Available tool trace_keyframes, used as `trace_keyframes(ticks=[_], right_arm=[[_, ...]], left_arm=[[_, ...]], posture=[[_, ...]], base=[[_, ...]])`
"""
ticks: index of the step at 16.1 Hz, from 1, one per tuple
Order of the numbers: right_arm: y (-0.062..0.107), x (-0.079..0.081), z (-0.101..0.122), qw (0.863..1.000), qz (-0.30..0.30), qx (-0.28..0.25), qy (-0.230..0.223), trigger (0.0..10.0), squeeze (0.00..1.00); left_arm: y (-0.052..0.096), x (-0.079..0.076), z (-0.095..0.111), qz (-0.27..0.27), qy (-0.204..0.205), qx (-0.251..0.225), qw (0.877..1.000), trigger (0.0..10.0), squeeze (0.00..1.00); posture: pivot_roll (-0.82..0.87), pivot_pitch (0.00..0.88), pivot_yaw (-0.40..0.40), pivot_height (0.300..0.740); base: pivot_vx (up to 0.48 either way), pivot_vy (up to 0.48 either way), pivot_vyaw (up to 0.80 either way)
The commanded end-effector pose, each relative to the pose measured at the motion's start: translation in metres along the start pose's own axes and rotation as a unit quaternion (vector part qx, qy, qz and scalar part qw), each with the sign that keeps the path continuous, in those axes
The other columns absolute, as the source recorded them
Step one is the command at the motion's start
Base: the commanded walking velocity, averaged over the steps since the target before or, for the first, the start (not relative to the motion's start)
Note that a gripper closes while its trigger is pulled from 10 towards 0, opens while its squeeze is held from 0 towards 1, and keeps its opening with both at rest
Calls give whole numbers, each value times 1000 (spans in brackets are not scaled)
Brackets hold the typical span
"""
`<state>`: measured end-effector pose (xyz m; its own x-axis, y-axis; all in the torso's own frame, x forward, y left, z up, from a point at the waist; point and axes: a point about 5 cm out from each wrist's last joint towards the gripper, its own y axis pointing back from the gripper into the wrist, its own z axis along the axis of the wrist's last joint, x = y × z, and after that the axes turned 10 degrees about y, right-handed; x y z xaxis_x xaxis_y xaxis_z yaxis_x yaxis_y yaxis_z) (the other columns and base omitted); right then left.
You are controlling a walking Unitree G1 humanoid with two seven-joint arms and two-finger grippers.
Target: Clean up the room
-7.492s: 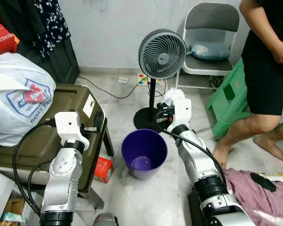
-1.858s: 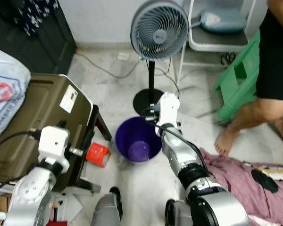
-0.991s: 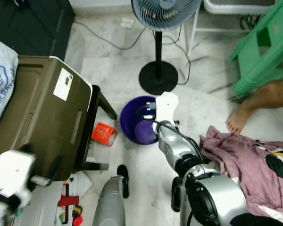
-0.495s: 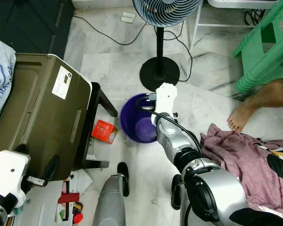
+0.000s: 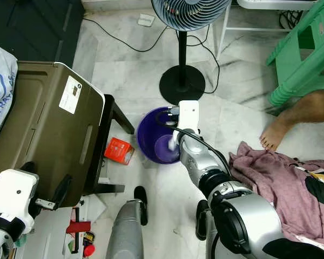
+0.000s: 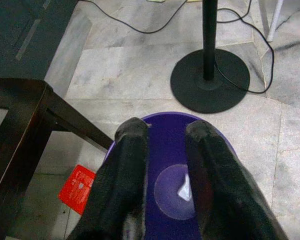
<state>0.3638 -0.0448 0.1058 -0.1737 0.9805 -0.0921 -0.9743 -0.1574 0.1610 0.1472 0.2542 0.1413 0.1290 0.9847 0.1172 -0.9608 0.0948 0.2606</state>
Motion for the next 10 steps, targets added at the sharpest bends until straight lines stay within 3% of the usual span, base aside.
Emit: trace_keyframes(ticks=[1,3,5,7,10], right_arm=[[9,74,25,996,83,-20,-36,10000,1000],[10,79,31,993,98,-38,-45,10000,1000],[14,78,27,990,119,-56,-46,10000,1000],[25,40,1,991,114,-71,-1,10000,1000],[40,-3,-10,992,89,-82,43,10000,1000]], left_arm=[[4,2,-10,8,3,23,1000,10000,0],[0,0,-10,9,6,19,1000,10000,0],[-16,-7,-4,0,22,-6,1000,10000,0],[-57,-29,11,-31,59,-63,996,10000,0],[-84,-45,25,-55,79,-104,990,10000,0]], posture=[[313,420,127,740],[303,405,117,740],[261,370,96,740],[167,289,56,740],[85,206,32,740]], base=[[0,0,0],[0,0,0],[0,0,0],[0,0,0],[0,0,0]])
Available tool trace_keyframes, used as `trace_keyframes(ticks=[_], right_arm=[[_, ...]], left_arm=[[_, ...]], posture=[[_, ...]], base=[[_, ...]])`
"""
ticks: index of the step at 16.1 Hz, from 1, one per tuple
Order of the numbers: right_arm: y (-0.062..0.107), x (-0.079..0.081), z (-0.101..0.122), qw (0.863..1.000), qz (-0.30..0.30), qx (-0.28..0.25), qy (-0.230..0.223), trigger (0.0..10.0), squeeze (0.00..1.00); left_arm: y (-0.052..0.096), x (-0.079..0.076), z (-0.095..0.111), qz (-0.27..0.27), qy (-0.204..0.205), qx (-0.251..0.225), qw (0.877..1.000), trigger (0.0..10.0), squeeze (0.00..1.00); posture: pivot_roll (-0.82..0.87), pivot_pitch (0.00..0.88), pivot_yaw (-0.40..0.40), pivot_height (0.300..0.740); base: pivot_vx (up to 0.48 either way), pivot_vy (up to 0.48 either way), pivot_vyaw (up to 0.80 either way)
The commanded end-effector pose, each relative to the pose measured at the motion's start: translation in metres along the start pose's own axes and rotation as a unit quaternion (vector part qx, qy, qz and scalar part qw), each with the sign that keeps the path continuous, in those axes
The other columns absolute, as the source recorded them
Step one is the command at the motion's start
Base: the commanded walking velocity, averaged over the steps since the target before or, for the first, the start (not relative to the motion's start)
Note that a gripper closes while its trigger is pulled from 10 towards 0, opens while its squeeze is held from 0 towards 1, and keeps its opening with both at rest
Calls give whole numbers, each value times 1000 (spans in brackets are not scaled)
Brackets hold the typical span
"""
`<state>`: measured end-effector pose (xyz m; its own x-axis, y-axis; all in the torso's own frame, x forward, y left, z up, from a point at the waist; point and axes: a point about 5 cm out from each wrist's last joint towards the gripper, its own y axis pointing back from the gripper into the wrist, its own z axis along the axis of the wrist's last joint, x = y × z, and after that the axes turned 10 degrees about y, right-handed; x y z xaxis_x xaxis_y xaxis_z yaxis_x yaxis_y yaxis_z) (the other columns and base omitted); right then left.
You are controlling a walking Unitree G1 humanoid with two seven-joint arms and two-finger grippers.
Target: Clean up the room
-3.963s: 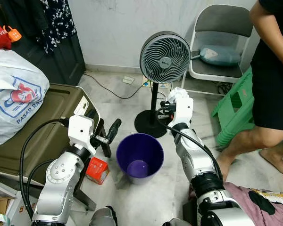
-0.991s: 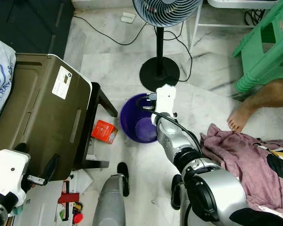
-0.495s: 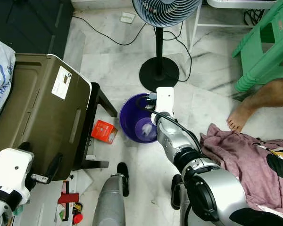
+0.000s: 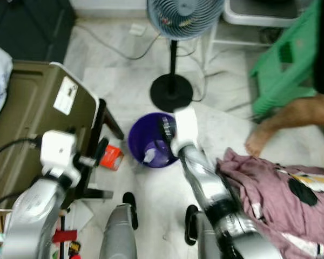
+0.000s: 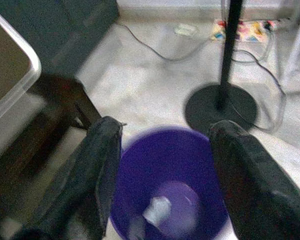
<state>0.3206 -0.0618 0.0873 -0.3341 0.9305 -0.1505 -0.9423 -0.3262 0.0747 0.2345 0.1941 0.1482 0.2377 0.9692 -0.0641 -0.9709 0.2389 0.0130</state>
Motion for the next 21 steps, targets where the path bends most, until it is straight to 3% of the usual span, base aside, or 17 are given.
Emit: trace_keyframes(ticks=[1,3,6,9,11,18,19,21], right_arm=[[3,-15,15,999,-6,-29,22,10000,1000],[20,-43,14,998,-37,-18,40,10000,1000],[49,-65,7,996,-67,-7,64,10000,1000],[74,-84,3,993,-100,0,61,10000,1000],[84,-85,1,994,-106,-9,40,10000,1000],[59,-85,15,992,-109,-41,45,10000,1000],[58,-85,14,992,-108,-40,44,10000,914],[57,-87,13,992,-108,-39,45,10000,875]], left_arm=[[-6,-1,-9,4,1,10,1000,10000,0],[-28,-6,-10,-8,9,-7,1000,10000,0],[-46,-11,-8,-23,7,-29,999,10000,0],[-53,-7,-8,-17,5,-50,999,10000,0],[-55,-5,-11,-7,6,-56,998,10000,0],[-67,-3,-5,-7,11,-93,996,10000,0],[-66,-4,-6,-8,6,-99,995,10000,0],[-64,-6,-7,-12,12,-102,995,10000,0]], posture=[[58,175,27,740],[16,109,30,740],[-12,16,43,740],[-32,0,52,740],[-32,0,57,740],[-7,0,39,740],[-5,0,38,740],[2,0,36,740]], base=[[0,0,0],[0,0,0],[0,0,0],[0,0,0],[0,0,0],[0,0,0],[0,0,0],[0,0,0]])
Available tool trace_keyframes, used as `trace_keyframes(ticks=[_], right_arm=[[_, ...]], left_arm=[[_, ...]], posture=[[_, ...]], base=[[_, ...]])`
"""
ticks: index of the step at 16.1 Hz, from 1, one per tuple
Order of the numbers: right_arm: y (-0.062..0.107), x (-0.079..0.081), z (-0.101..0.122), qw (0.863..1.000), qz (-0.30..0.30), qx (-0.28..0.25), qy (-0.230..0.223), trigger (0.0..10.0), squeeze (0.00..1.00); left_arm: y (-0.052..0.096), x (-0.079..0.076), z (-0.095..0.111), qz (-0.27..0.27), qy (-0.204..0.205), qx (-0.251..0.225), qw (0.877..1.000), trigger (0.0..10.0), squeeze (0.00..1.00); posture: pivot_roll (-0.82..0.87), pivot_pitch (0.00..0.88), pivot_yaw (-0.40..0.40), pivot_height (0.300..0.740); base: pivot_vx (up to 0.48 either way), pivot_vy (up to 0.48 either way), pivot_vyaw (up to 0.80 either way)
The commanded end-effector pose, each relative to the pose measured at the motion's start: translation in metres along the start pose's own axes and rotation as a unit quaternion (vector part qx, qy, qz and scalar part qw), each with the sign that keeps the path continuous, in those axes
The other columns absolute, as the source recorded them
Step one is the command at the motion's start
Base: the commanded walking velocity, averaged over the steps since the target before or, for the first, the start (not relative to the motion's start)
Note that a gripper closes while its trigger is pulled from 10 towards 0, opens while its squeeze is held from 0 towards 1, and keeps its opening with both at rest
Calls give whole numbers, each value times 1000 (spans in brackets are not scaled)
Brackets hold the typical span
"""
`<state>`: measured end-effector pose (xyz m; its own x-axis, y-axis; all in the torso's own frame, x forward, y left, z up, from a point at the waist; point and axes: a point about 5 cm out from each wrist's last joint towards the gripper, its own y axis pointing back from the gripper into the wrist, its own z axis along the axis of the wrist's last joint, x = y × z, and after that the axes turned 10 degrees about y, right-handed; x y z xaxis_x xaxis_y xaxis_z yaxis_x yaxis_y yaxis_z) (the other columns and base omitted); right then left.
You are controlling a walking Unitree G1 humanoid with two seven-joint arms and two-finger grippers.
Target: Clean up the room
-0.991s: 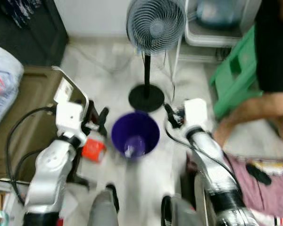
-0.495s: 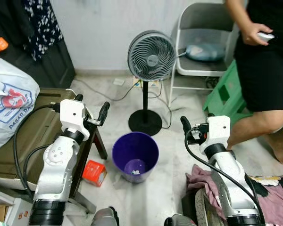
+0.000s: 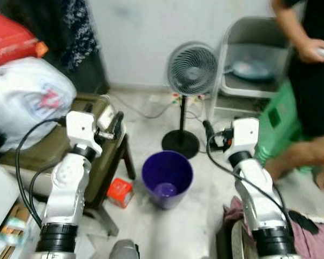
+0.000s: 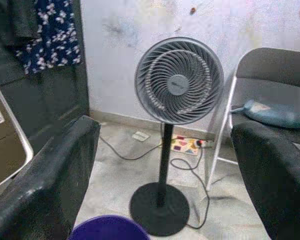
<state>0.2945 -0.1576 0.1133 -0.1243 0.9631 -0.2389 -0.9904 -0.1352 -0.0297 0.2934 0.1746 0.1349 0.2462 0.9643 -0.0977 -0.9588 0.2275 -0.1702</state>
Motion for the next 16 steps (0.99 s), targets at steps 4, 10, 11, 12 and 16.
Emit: trace_keyframes(ticks=[4,10,11,12,16], right_arm=[[-6,-2,5,1000,-2,-11,6,10000,753],[-20,7,19,999,-6,-29,-31,10000,0],[-21,12,19,999,0,-27,-38,10000,0],[-21,15,18,999,3,-26,-43,10000,0],[-28,22,11,998,15,-14,-56,10000,0]], left_arm=[[-2,-1,3,-6,-8,-10,1000,10000,0],[1,-6,-3,-1,-7,-3,1000,10000,0],[1,-6,-6,8,-8,3,1000,10000,0],[2,-6,-8,11,-7,5,1000,10000,0],[1,-12,-18,4,13,16,1000,10000,0]], posture=[[-3,0,31,740],[-18,0,33,740],[-15,0,29,740],[-14,0,26,740],[-18,0,23,740]], base=[[146,0,0],[0,0,0],[0,0,0],[0,0,0],[0,0,0]])
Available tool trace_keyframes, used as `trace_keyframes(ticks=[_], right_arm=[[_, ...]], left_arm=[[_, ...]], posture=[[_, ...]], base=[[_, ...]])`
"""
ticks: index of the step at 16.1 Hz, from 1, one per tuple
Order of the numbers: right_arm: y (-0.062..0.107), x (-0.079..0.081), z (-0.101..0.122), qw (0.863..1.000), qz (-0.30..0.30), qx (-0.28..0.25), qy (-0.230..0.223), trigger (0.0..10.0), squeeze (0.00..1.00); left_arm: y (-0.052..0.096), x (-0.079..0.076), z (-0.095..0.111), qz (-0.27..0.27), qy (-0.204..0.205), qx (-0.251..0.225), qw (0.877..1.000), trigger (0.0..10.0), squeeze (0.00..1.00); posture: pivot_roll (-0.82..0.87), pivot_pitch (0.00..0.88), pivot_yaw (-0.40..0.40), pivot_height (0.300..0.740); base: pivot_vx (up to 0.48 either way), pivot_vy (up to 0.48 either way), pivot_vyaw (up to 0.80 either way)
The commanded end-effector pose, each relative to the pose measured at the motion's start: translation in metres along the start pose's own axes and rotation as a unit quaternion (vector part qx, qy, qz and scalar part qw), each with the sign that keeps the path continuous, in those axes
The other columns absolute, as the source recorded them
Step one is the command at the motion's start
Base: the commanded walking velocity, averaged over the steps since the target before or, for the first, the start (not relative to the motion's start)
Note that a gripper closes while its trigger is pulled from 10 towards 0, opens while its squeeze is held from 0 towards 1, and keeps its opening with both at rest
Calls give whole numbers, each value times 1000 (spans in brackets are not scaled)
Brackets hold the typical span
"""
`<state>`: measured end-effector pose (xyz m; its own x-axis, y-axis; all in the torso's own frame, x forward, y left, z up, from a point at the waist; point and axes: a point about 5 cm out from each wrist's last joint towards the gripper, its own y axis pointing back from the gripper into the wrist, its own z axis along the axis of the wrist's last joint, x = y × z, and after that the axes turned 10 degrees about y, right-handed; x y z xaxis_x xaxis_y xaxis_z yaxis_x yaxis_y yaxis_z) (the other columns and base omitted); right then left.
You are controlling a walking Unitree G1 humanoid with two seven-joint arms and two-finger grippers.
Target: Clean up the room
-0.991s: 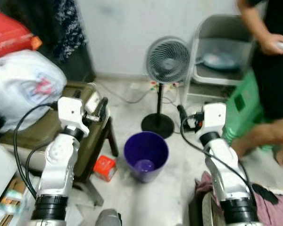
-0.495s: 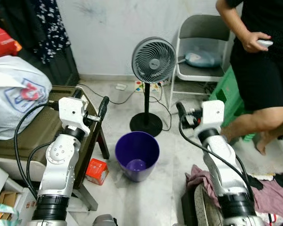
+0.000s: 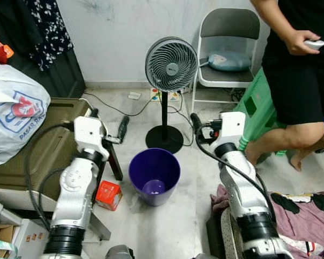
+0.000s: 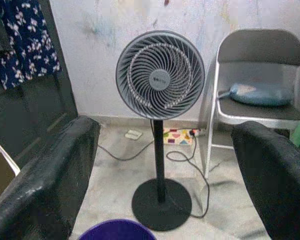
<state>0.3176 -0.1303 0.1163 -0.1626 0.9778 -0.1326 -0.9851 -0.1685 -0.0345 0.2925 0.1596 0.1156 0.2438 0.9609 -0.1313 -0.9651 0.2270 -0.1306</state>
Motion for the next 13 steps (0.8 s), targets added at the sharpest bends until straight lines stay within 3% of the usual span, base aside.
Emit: trace_keyframes(ticks=[1,5,7,8,10,11,13], right_arm=[[-4,0,2,1000,1,-5,-2,10000,0],[0,1,-11,1000,-2,7,1,10000,0],[18,-9,-22,1000,-21,18,-2,10000,0],[42,-17,-34,999,-28,30,4,10000,0],[68,-23,-43,998,-37,50,12,10000,0],[78,-23,-46,997,-37,59,15,10000,0],[83,-20,-41,998,-31,56,22,10000,0]], left_arm=[[-2,0,-2,0,-1,1,1000,10000,0],[-5,-1,-13,2,-2,12,1000,10000,0],[3,5,-13,5,-7,13,1000,10000,0],[18,13,-18,12,-15,27,999,10000,0],[38,18,-23,19,-19,43,999,10000,0],[45,17,-24,18,-23,47,998,10000,0],[48,9,-20,4,-21,48,999,10000,0]], posture=[[-22,0,25,740],[-30,0,39,740],[-40,0,44,740],[-51,0,52,740],[-60,0,55,740],[-61,0,56,740],[-61,0,56,740]], base=[[0,0,0],[0,0,0],[0,0,0],[0,0,0],[0,0,0],[0,0,0],[0,0,0]])
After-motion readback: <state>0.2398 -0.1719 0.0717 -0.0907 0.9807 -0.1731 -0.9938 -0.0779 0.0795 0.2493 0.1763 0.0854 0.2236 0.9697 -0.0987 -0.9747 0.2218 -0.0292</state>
